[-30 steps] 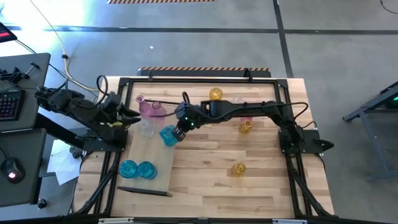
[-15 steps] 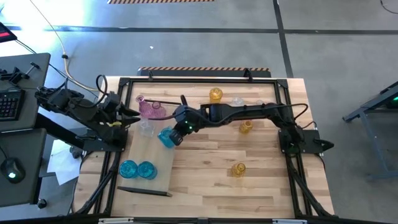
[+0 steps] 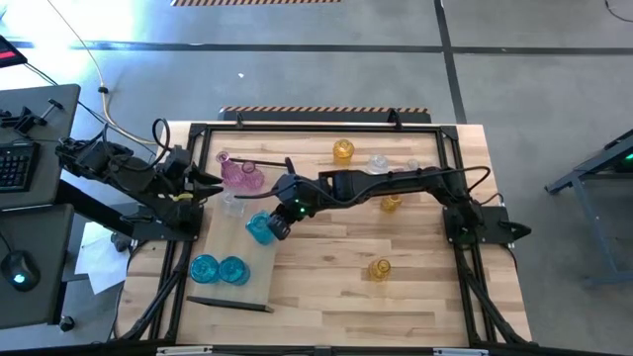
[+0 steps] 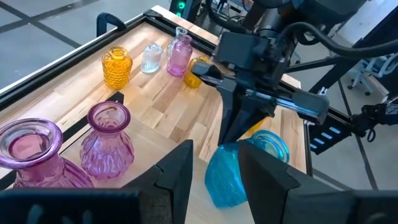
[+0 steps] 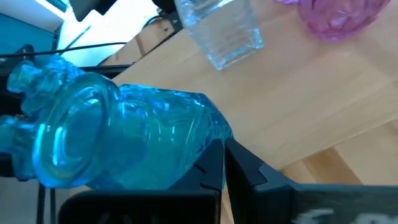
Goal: Sort vases onto shelf
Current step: Put the blue flower vase on the shelf
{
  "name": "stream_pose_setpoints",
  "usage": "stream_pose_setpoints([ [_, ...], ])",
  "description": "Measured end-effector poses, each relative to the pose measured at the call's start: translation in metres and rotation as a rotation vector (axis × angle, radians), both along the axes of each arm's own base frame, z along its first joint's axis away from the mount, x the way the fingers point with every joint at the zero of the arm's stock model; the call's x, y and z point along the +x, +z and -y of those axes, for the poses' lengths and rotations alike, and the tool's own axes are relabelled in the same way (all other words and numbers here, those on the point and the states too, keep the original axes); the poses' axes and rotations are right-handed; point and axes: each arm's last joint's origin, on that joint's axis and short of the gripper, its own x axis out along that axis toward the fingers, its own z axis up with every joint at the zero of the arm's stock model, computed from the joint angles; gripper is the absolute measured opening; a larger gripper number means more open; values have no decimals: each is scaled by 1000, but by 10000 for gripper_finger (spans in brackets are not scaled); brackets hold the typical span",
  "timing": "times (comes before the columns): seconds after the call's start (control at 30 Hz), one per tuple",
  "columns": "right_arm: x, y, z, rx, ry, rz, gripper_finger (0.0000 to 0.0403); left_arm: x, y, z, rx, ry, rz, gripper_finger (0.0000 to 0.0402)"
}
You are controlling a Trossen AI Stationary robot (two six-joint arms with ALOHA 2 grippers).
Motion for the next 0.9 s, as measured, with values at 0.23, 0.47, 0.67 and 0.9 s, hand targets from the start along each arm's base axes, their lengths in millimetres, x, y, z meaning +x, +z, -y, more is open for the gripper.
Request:
stream_pose_setpoints([
  [0.23,1,2,-12,32,22,26,0,0,0,0,-7,3,1,119],
  [0.47,-1,2,-25,67,42,20,0,0,0,0,-15,6,2,119],
  [0.67,-1,2,-20,25,77,23,0,0,0,0,-15,6,2,119],
  [0.9,2,2,13,-73,119,36,0,2,-1,1,-20,10,-4,119],
])
